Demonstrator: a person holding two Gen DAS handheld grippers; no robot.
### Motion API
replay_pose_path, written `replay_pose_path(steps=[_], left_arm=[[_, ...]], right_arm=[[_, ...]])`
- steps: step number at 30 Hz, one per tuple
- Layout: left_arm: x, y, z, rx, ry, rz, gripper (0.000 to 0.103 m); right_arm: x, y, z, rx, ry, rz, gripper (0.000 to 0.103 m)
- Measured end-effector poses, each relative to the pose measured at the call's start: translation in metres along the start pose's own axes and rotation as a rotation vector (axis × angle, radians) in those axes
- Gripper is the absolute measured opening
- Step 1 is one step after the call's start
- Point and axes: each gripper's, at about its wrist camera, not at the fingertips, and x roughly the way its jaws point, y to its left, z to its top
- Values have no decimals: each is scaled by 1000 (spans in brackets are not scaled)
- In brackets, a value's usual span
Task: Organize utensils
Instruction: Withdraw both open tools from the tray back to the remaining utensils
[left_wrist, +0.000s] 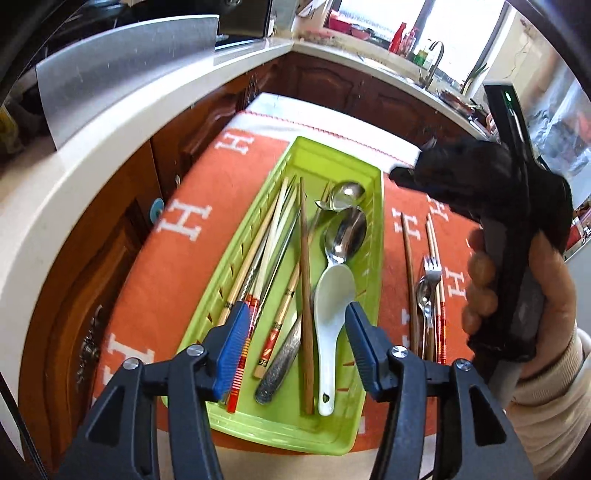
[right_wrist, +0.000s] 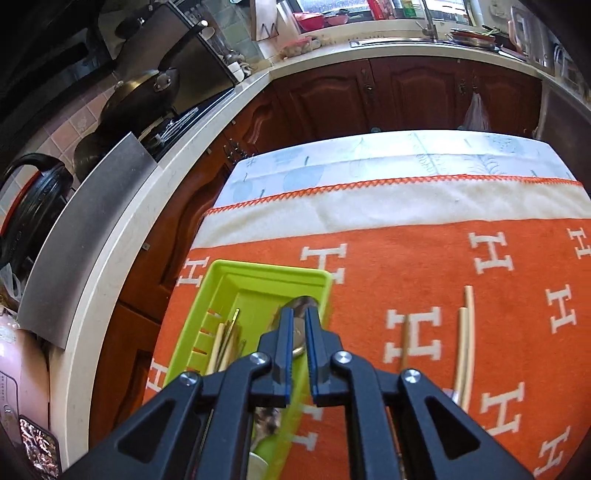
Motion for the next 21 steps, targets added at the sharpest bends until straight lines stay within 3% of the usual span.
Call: replay_pose_path(steps=[21], left_arm=[[-21,-63,-6,154,-68,4,62]], right_arm=[[-98,-91,-73,18,-11,-15,8]])
